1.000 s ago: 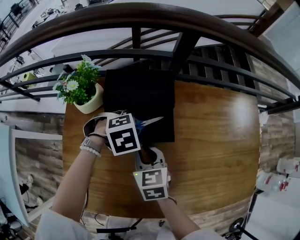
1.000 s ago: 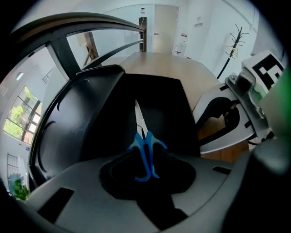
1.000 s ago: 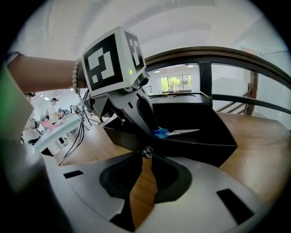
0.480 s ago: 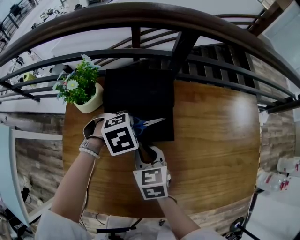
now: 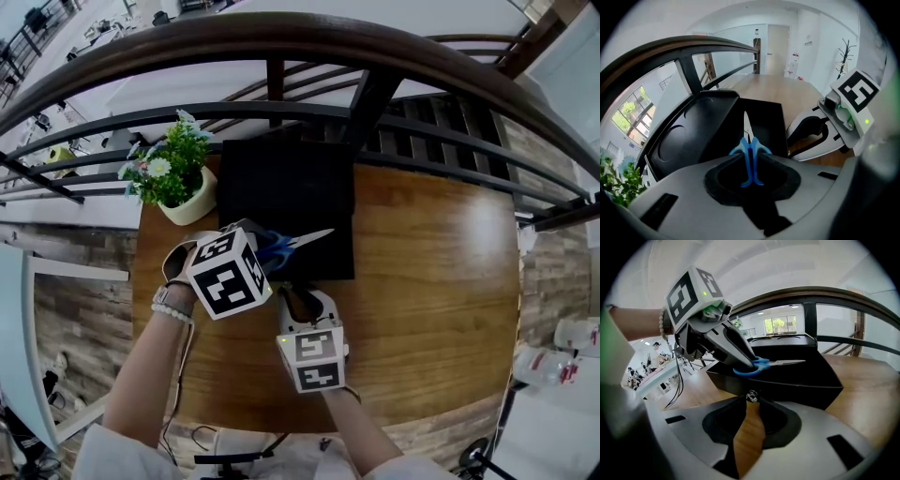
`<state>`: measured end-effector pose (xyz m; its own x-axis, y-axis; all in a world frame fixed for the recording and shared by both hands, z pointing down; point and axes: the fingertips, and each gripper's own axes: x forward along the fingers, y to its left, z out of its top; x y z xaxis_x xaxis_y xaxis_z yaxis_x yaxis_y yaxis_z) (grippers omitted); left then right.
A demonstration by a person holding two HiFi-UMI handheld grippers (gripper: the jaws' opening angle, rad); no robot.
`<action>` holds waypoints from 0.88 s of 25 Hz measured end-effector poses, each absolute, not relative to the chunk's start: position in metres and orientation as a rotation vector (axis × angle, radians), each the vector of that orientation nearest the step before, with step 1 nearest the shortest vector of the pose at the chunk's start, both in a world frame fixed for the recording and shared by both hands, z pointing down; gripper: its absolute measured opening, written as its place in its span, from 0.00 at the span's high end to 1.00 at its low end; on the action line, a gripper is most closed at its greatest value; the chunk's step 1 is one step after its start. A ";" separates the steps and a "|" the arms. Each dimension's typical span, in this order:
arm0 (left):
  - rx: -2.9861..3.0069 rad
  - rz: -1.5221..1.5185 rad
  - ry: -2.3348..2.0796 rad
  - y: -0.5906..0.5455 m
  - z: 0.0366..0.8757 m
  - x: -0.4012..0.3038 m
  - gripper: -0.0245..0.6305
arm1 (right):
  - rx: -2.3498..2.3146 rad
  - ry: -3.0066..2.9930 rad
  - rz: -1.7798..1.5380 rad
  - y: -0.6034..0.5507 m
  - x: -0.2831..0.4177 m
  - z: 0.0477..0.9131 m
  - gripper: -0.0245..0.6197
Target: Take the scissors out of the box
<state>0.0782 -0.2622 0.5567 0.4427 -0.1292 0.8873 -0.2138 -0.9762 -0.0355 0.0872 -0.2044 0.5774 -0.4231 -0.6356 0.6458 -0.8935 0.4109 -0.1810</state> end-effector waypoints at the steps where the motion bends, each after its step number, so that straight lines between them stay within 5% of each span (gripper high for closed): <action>1: 2.604 1.564 -0.321 -0.261 0.554 0.077 0.81 | 1.298 -2.184 0.704 -0.204 0.088 0.577 0.82; 22: 2.741 0.949 -0.778 -0.213 0.433 0.049 0.81 | 1.465 -2.232 0.587 -0.151 0.119 0.478 0.87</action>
<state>0.0494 -0.2131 0.4326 0.6675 -0.4273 0.6098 -0.5144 -0.8567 -0.0372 0.1190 -0.1514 0.4782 -0.3671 -0.7543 0.5443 -0.9245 0.3607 -0.1237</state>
